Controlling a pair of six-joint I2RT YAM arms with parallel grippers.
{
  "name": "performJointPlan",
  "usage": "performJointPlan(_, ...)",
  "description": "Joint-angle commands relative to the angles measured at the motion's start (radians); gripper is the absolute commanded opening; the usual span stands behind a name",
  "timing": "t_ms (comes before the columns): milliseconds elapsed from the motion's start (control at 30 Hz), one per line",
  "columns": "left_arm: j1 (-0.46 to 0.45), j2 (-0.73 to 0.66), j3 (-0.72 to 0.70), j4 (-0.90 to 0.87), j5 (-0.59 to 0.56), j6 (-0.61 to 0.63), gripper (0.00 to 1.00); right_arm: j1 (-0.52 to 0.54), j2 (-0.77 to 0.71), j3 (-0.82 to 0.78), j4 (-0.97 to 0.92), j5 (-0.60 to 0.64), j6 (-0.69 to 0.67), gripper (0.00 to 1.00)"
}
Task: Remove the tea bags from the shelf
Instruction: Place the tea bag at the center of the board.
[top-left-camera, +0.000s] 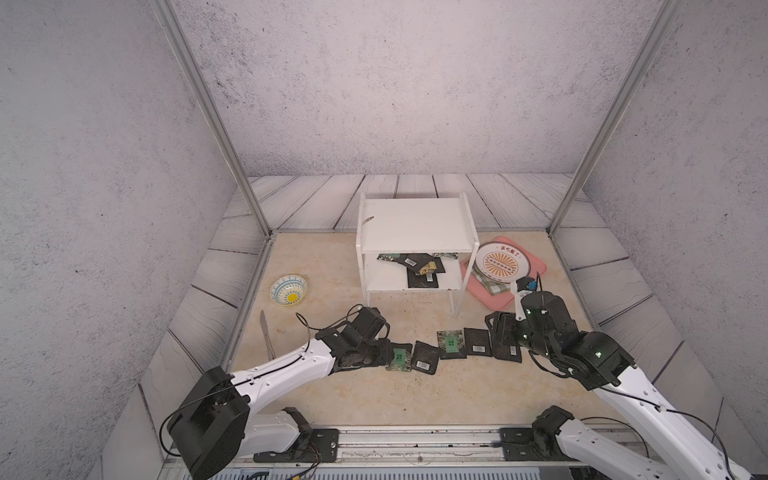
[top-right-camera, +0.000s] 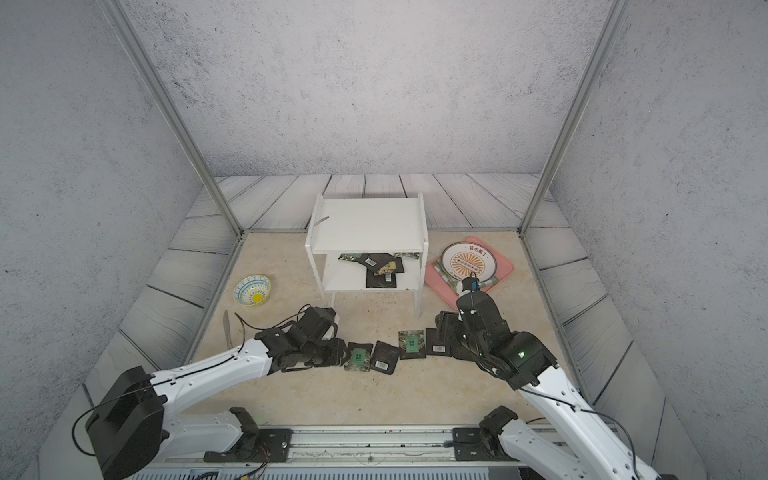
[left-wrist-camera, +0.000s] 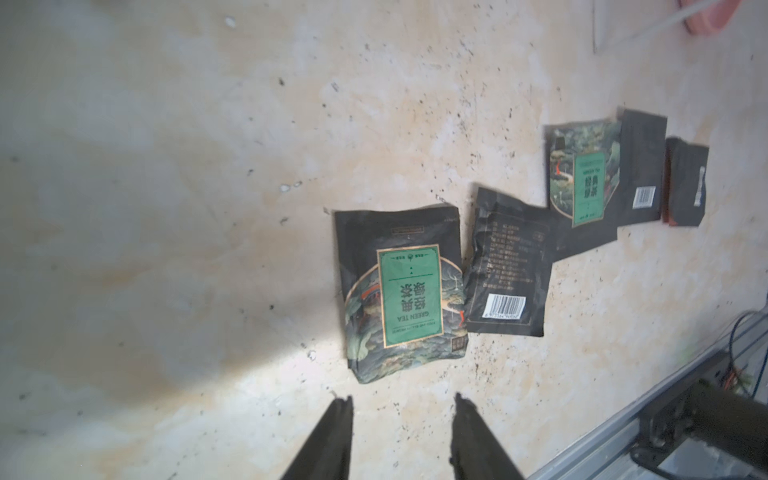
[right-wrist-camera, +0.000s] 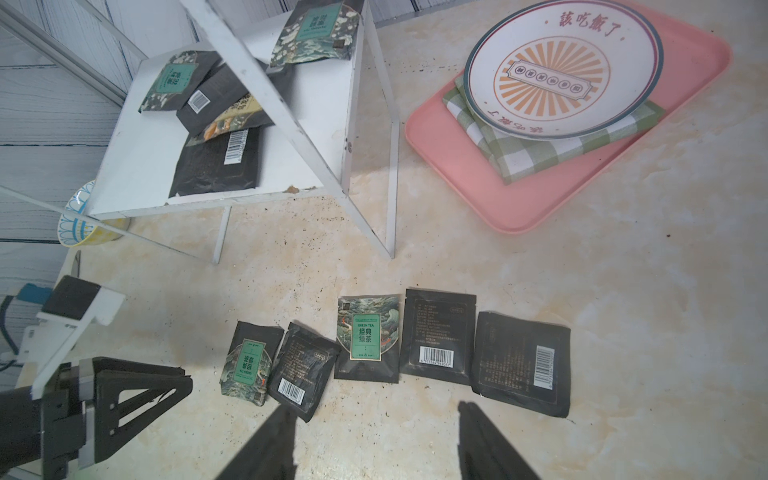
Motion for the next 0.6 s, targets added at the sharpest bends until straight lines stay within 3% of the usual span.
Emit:
performJointPlan(0, 0.009, -0.047, -0.006, -0.078, -0.053, 0.020, 0.50, -0.037, 0.006, 0.000, 0.020, -0.050, 0.017, 0.66)
performJointPlan(367, 0.015, -0.183, 0.054, -0.185, -0.136, 0.046, 0.71, -0.189, 0.029, 0.011, 0.044, -0.184, 0.003, 0.72)
performJointPlan(567, 0.031, -0.207, 0.101, -0.219, -0.142, 0.057, 0.74, -0.323, 0.059, 0.026, 0.066, -0.303, 0.001, 0.74)
